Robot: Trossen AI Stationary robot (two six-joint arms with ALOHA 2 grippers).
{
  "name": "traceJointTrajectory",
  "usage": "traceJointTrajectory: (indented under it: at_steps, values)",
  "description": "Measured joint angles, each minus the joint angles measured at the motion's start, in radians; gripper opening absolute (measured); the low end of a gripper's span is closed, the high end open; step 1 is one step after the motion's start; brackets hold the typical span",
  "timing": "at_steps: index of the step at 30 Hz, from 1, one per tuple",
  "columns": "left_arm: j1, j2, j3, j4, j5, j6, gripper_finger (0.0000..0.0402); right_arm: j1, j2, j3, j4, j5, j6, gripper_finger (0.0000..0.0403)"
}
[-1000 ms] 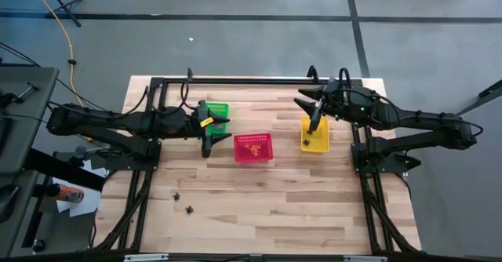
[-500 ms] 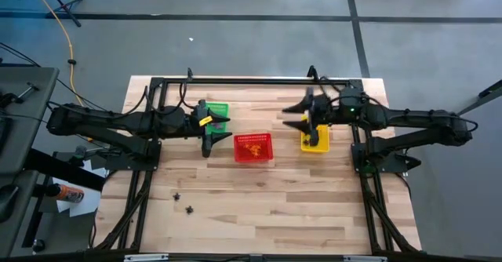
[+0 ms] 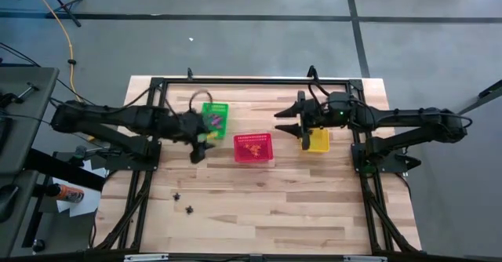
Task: Sort Halloween decoration
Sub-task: Put the black spider toy into the yellow bin
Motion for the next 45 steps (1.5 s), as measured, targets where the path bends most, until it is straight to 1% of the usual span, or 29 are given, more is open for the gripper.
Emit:
traceJointTrajectory:
  at_steps: [1,3,5,10,14,17,21,26,29,32,34,39,42,45]
  values:
    - [-0.015,0.021,0.032,-0.110,0.002,-0.041,0.0232,-0.005,0.000,0.000,0.000,0.000,0.000,0.0177]
    - [-0.055,0.061,0.083,-0.262,0.015,-0.160,0.0232,-0.016,0.000,0.000,-0.002,0.000,0.000,0.0177]
    - [-0.100,0.104,0.098,-0.404,0.056,-0.285,0.0232,-0.024,0.000,0.000,-0.003,0.000,0.000,0.0177]
    - [-0.243,0.232,0.097,-0.610,0.177,-0.598,0.0232,-0.041,0.000,0.000,-0.012,0.001,0.000,0.0177]
    - [-0.366,0.332,0.074,-0.579,0.241,-0.785,0.0232,-0.047,0.000,0.000,-0.016,0.001,0.000,0.0177]
    - [-0.445,0.400,0.061,-0.495,0.277,-0.867,0.0232,-0.047,0.000,0.000,-0.017,0.002,0.000,0.0177]
    - [-0.519,0.466,0.059,-0.421,0.278,-0.947,0.0232,-0.047,0.000,0.000,-0.022,0.002,0.000,0.0177]
    - [-0.540,0.505,0.050,-0.438,0.274,-1.062,0.0232,-0.047,0.000,0.000,-0.031,0.002,0.000,0.0177]
    - [-0.540,0.495,-0.005,-0.378,0.292,-1.091,0.0232,-0.047,0.000,0.000,-0.031,0.002,0.000,0.0177]
    - [-0.543,0.470,-0.087,-0.286,0.352,-1.095,0.0232,-0.047,0.000,0.000,-0.031,0.002,0.000,0.0177]
    - [-0.545,0.451,-0.129,-0.249,0.373,-1.104,0.0232,-0.047,0.000,0.000,-0.031,0.002,0.000,0.0177]
    - [-0.543,0.417,-0.193,-0.158,0.375,-1.103,0.0232,-0.047,0.000,0.000,-0.037,0.002,0.001,0.0177]
    - [-0.543,0.416,-0.238,-0.151,0.381,-1.103,0.0232,-0.047,0.000,0.000,-0.038,0.004,0.001,0.0177]
    - [-0.544,0.416,-0.271,-0.146,0.392,-1.081,0.0232,-0.046,0.000,0.000,-0.038,0.040,0.003,0.0177]
